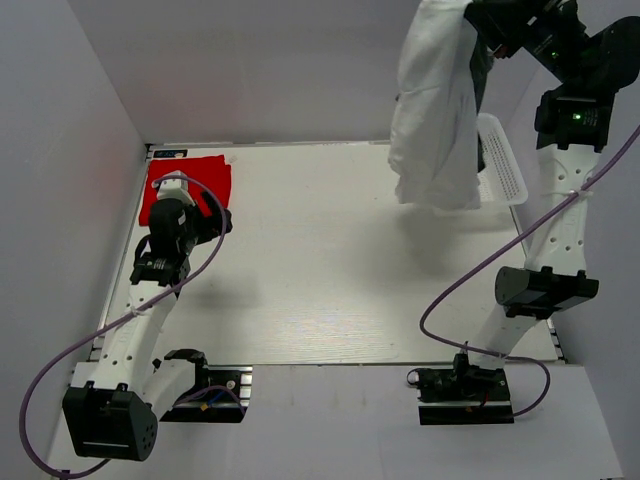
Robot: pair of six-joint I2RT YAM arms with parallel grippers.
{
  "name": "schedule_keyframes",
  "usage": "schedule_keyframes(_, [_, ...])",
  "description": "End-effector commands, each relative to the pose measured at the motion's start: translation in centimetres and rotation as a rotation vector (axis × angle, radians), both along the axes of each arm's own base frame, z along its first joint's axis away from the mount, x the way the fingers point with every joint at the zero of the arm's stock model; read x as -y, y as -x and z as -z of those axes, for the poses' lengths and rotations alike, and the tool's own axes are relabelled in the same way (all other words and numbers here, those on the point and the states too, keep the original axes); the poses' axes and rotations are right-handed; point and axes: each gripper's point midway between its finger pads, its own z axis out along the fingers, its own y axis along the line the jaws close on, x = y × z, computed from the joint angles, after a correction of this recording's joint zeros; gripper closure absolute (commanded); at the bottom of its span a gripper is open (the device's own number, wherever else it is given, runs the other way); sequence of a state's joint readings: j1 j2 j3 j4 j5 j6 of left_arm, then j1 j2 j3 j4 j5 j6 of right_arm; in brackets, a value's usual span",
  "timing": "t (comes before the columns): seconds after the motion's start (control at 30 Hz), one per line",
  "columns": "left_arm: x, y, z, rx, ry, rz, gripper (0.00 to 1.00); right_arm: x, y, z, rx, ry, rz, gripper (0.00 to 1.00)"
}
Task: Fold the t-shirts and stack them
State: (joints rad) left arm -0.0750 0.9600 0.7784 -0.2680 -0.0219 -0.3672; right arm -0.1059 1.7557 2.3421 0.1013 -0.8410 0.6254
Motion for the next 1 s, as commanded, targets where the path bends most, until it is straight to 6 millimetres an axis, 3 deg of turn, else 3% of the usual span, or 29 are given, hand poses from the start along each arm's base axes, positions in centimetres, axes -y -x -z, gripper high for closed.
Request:
schedule_keyframes(0.0, [0.5, 0.2, -1.2, 0.045, 0.018, 0.026, 0.00, -4.2, 7.9, -5.7, 0.220, -0.027, -0.231, 1.00])
schedule_keyframes(0.07, [0.5, 0.2, -1.2, 0.045, 0.018, 0.027, 0.00, -5.0, 8.5, -6.0, 0.254, -0.025, -0.233, 1.00])
schedule_keyframes(0.1, [0.5, 0.3, -1.0, 0.036, 0.017, 0.026, 0.00, -6.4, 8.9, -5.6, 0.254, -0.025, -0.263, 1.00])
schedule_keyframes(0.2, [0.3, 0.5, -1.1, 0.036, 0.022, 0.015, 0.00, -7.7, 8.2, -4.0, 0.208, -0.014, -0.277, 1.00])
schedule_keyframes(0.23, [0.3, 0.5, -1.1, 0.035, 0.022, 0.014, 0.00, -8.6, 5.7, -0.9, 0.125, 0.000, -0.275, 1.00])
schedule_keyframes(0.33, [0.2, 0.7, -1.0, 0.037, 0.027, 0.003, 0.00, -9.8, 4.0, 2.8, 0.041, 0.039, -0.285, 1.00])
schedule_keyframes(0.37, [0.2, 0.8, -1.3, 0.046, 0.028, 0.003, 0.00, -10.5, 1.9, 7.3, -0.070, 0.058, -0.298, 1.00])
schedule_keyframes(0.43, [0.2, 0.8, -1.3, 0.046, 0.028, 0.003, 0.00, -12.0, 0.4, 11.9, -0.176, 0.100, -0.275, 1.00])
schedule_keyframes(0.47, [0.2, 0.8, -1.3, 0.046, 0.028, 0.003, 0.00, -13.5, -1.4, 16.5, -0.264, 0.114, -0.182, 1.00])
schedule_keyframes(0.5, [0.2, 0.8, -1.3, 0.046, 0.028, 0.003, 0.00, -13.9, -2.1, 20.0, -0.320, 0.175, -0.146, 0.95])
schedule_keyframes(0.53, [0.2, 1.0, -1.4, 0.046, 0.028, 0.003, 0.00, -15.1, -1.7, 21.9, -0.345, 0.205, -0.137, 0.89])
schedule_keyframes(0.57, [0.0, 1.0, -1.4, 0.046, 0.025, -0.006, 0.00, -15.8, -2.2, 25.8, -0.390, 0.264, -0.080, 0.83])
schedule_keyframes(0.63, [0.0, 1.0, -1.4, 0.046, 0.025, -0.006, 0.00, -15.8, -2.1, 33.4, -0.554, 0.332, -0.023, 0.47])
schedule_keyframes(0.67, [-0.2, 1.0, -1.3, 0.047, 0.021, -0.014, 0.00, -16.2, -2.0, 35.1, -0.573, 0.362, 0.029, 0.10])
schedule_keyframes(0.73, [-0.1, 1.0, -1.4, 0.046, 0.031, -0.018, 0.00, -16.4, -0.7, 40.0, -0.666, 0.433, 0.049, 0.10])
schedule_keyframes(0.77, [0.1, 0.8, -1.6, 0.058, 0.037, -0.006, 0.00, -15.2, -1.5, 41.3, -0.683, 0.476, 0.160, 0.10])
schedule_keyframes(0.8, [0.4, 0.8, -1.3, 0.047, 0.041, 0.006, 0.00, -15.5, -1.0, 42.1, -0.682, 0.527, 0.172, 0.10])
schedule_keyframes(0.87, [0.6, 0.6, -1.2, 0.045, 0.045, 0.016, 0.00, -14.9, 0.3, 43.8, -0.710, 0.615, 0.235, 0.10])
schedule_keyframes(0.93, [0.6, 0.5, -0.5, 0.019, 0.043, 0.015, 0.00, -15.2, 3.0, 45.9, -0.732, 0.661, 0.221, 0.10])
schedule_keyframes(0.97, [0.6, 0.4, -0.5, 0.010, 0.043, 0.015, 0.00, -15.0, 3.9, 44.2, -0.697, 0.638, 0.221, 0.10])
